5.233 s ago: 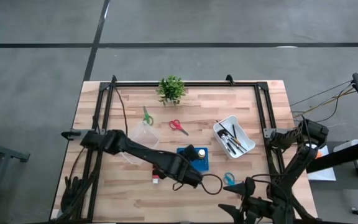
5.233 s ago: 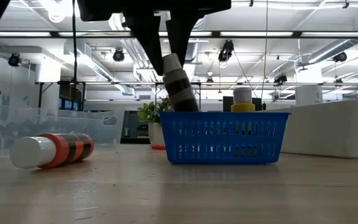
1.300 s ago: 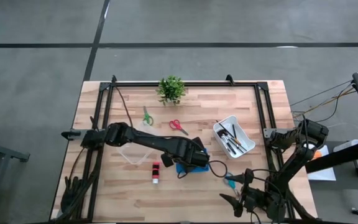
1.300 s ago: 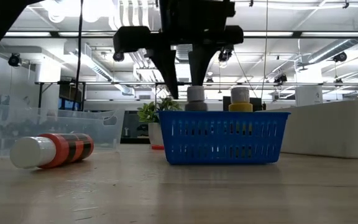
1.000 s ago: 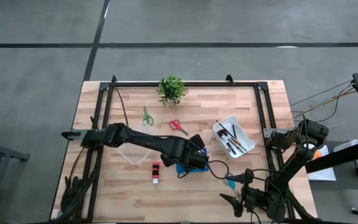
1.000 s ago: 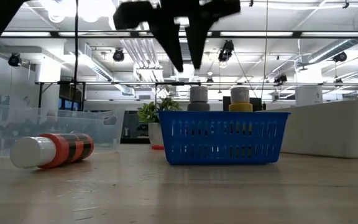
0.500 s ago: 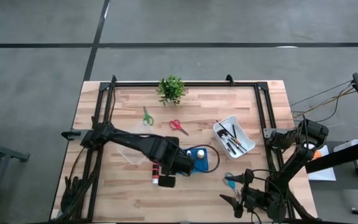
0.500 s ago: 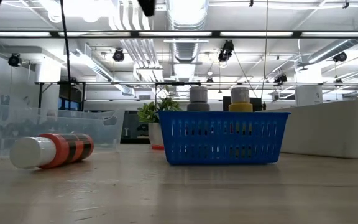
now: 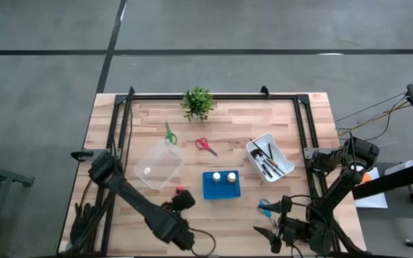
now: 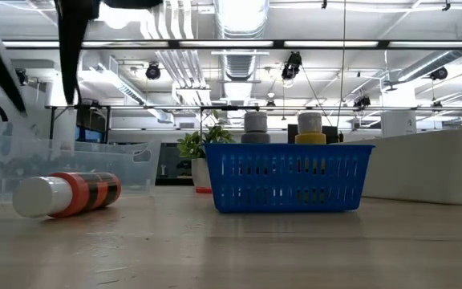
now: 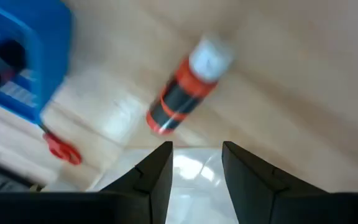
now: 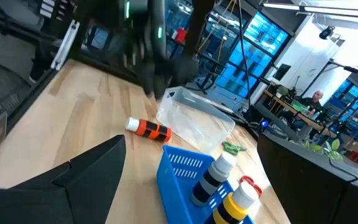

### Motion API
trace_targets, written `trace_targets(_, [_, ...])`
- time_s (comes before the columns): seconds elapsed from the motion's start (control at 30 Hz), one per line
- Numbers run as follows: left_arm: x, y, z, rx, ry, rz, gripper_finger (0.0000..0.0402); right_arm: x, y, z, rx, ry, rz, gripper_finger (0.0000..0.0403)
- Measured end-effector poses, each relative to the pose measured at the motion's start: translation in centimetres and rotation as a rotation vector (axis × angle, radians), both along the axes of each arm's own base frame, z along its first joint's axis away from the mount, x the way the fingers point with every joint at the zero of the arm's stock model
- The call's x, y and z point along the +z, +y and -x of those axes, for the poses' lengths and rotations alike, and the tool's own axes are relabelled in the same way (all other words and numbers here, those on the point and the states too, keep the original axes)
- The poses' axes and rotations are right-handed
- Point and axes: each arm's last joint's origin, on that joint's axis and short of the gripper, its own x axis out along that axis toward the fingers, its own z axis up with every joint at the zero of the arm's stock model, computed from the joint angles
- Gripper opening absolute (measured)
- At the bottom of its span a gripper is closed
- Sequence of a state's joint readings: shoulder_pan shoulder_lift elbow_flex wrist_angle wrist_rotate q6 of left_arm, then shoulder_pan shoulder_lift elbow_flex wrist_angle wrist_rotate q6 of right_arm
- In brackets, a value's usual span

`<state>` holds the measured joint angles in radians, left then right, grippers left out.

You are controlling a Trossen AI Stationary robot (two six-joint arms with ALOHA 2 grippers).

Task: Pick & Place Paint Supplies
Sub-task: Put the orange paint bottle in the blue bin

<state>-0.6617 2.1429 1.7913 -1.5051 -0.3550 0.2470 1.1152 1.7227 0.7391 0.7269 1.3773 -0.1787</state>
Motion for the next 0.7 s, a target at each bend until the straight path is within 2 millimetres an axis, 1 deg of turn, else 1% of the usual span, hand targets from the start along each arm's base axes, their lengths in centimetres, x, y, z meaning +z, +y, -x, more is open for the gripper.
trace_targets(0.1, [-3.0,1.2,1.0,-0.089,0.07,-0.135,0.0143,0.5,0.2,-0.1,0.017,-0.004,-0.003,0.0361])
trace_targets(0.17, [-4.3,1.9,1.4,-0.159,0.076,-0.227,0.0143,0.9,0.3,-0.1,0.028,-0.007,-0.012,0.0361])
trace_targets(0.23, [-5.3,2.4,1.6,-0.192,0.1,-0.238,0.0143,1.1,0.4,-0.2,0.029,-0.009,-0.011,0.0361])
trace_targets(0.33, [-6.5,2.7,1.6,-0.214,0.122,-0.184,0.0143,1.2,0.4,-0.2,0.029,-0.008,-0.008,0.0361])
trace_targets(0.4, [-6.8,2.6,1.3,-0.247,0.087,-0.193,0.0143,1.2,0.4,-0.2,0.029,-0.008,-0.006,0.0361])
trace_targets(0.5, [-6.6,2.4,0.8,-0.27,0.049,-0.178,0.0143,1.2,0.4,-0.2,0.03,-0.007,-0.004,0.0361])
trace_targets(0.7, [-6.6,2.6,0.3,-0.3,0.061,-0.152,0.0143,1.2,0.5,-0.2,0.044,-0.003,-0.001,0.0361])
